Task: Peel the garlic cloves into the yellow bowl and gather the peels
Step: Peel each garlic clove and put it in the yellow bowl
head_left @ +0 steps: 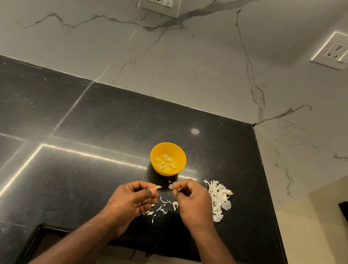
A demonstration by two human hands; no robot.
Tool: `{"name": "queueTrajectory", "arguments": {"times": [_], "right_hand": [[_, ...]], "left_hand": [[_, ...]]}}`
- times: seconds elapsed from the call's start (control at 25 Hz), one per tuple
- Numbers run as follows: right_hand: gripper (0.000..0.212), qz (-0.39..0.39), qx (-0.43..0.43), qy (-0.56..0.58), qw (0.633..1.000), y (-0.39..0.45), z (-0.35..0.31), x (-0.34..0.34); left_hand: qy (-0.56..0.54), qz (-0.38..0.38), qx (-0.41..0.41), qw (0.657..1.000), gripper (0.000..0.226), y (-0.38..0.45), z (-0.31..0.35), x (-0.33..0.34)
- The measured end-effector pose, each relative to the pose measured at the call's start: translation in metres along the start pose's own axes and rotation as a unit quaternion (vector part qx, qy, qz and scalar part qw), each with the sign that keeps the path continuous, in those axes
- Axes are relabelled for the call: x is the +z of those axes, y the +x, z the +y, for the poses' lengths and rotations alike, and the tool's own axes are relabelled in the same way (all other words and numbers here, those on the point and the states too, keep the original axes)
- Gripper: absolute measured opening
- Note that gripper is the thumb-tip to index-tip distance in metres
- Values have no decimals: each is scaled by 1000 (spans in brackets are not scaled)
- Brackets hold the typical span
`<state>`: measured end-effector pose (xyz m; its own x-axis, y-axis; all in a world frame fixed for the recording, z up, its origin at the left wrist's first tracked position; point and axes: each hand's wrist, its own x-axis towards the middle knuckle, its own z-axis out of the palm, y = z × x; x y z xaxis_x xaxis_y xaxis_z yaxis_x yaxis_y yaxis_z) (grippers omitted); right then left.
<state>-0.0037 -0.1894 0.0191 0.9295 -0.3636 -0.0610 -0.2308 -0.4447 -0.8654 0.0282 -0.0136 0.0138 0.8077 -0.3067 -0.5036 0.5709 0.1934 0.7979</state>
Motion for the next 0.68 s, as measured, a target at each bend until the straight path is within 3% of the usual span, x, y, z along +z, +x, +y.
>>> {"name": "queueTrajectory", "arguments": {"times": [0.16, 0.28, 0.44, 0.52, 0.68], "right_hand": [[22, -69, -10, 47, 997, -2, -7, 1], [13, -116, -24, 20, 993, -4, -11, 5], [19, -90, 24, 41, 995, 0, -7, 2], [22, -83, 31, 32, 996, 1, -5, -1], [9, -80, 77, 55, 992, 3, -7, -2]], "left_hand": [[40, 2, 16, 999, 15, 1, -2, -1], [108, 5, 49, 993, 13, -1, 0, 1], [212, 62, 99, 970, 6, 2, 2, -2], [237, 68, 107, 963, 14, 5, 2, -5], [243, 70, 120, 960, 18, 8, 5, -8]]}}
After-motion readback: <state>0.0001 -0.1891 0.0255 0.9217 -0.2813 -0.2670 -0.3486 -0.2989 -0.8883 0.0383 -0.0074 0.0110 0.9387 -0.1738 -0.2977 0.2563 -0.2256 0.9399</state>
